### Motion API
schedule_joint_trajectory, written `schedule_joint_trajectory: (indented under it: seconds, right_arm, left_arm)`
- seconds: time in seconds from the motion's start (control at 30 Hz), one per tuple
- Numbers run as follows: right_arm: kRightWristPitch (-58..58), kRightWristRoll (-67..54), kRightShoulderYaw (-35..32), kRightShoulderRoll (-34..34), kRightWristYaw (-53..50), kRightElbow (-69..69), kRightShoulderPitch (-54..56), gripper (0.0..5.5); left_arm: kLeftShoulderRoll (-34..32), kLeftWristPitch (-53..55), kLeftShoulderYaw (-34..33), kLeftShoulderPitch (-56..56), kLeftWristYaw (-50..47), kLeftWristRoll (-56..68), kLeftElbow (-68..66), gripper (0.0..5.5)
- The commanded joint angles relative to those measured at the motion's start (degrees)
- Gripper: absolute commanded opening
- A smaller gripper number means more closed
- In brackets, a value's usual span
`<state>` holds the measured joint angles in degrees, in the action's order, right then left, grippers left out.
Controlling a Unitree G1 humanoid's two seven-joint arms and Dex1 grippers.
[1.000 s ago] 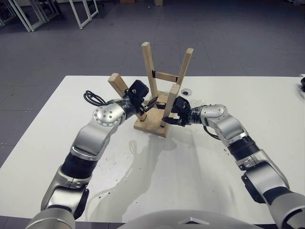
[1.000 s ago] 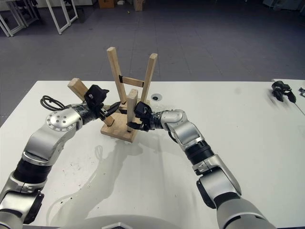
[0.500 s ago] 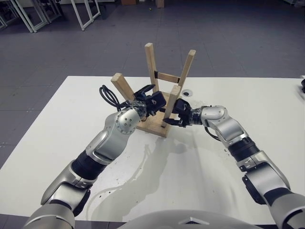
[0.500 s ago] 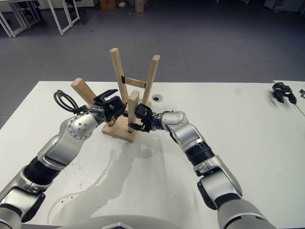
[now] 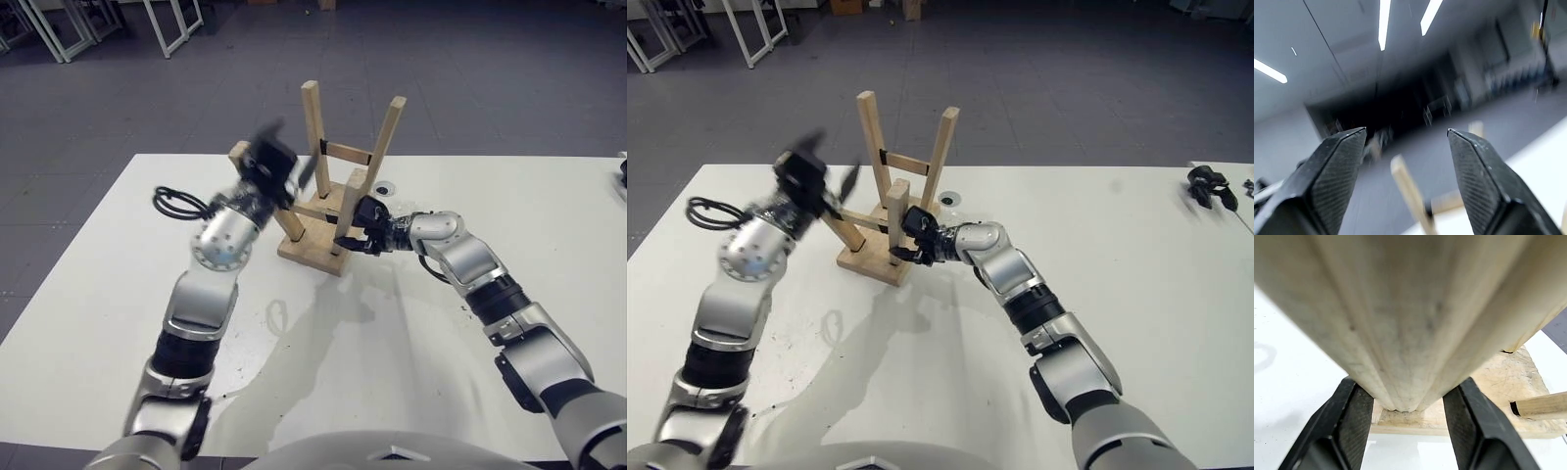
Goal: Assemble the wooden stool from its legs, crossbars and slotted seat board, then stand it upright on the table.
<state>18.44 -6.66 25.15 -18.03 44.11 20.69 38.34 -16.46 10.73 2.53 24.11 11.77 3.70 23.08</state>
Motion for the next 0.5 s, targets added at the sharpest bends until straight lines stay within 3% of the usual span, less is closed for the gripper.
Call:
schedule_joint_trajectory:
  seconds: [0.03, 0.2, 0.4, 0.5]
  right_arm:
    - [2.4, 3.9, -0.5, -1.5, -2.5, -0.8, -3.7, 2.02]
    - [3.3, 6.0, 0.2, -2.2, -3.7, -5.6, -5.8, 2.02]
    - [8.2, 8.3, -0.3, -4.2, -3.0, -15.0, -7.2, 3.16]
    - [14.8, 5.8, -4.6, -8.5, -0.4, -22.6, -8.8, 3.21]
  left_arm:
    - [0.6, -2.3, -2.3, 0.0, -0.3, 0.6, 1.9, 3.06]
    - [0.4, -0.7, -3.9, -1.8, 0.4, 1.5, 1.6, 3.06]
    - [0.2, -0.3, -5.0, -2.1, 0.6, 1.8, 0.2, 3.06]
    - [0.0, -0.5, -5.4, -2.4, 0.8, 1.8, -0.3, 3.06]
